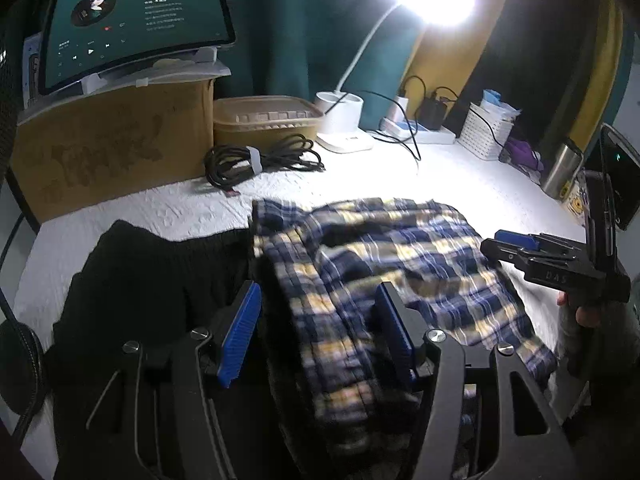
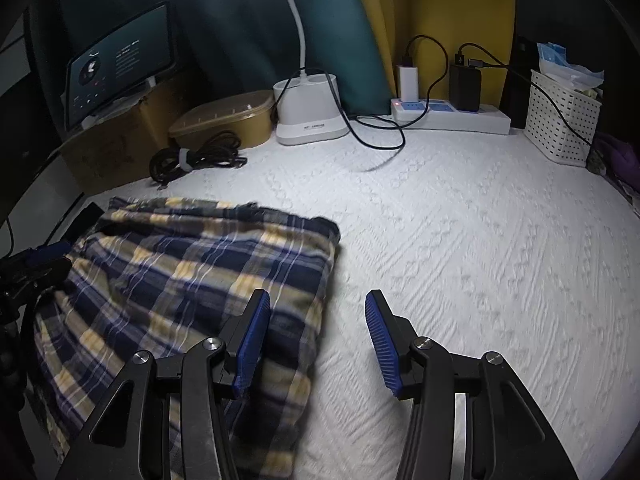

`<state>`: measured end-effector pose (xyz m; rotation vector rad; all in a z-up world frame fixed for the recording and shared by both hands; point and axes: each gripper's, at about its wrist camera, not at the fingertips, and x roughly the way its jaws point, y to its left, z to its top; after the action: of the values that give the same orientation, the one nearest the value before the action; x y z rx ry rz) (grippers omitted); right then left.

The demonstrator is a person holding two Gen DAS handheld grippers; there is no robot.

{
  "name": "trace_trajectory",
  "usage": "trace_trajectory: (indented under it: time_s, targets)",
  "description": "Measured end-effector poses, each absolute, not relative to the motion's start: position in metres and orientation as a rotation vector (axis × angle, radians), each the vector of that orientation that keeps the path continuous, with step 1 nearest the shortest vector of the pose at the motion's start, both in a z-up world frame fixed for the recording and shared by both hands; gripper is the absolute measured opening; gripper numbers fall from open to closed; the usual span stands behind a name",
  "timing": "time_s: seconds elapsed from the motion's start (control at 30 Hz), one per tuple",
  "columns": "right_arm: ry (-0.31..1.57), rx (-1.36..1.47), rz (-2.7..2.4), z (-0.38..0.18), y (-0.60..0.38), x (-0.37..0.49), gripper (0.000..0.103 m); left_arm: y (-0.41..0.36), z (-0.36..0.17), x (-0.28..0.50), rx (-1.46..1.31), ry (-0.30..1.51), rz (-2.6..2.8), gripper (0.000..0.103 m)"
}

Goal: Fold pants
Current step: 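Open both grippers and smooth the folded pants flat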

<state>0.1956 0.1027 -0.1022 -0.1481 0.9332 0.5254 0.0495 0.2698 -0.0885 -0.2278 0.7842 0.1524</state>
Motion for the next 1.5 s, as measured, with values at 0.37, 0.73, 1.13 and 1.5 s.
trace_trajectory:
  time_s: [0.37,0.73,1.13,1.5]
  targets:
    - [0.959,-0.166,0.509,-0.113,0.093,0.170,0.051,0.272,-0.111,0.039,-0.214,0.827,0.193,0.061]
    - [0.926,-0.175,0.538,-0.100,0.096,0.137,0.052,0.247,-0.088,0.013,-0.216,0.740,0.134,0.061]
    - [0.940,-0.204,0.574,-0.107,0.098,0.097,0.052,0.235,-0.112,-0.001,-0.210,0.795,0.149,0.061]
    - [0.942,-0.207,0.539,-0.116,0.074,0.082,0.052,0.237,-0.120,-0.009,-0.201,0.792,0.184,0.063]
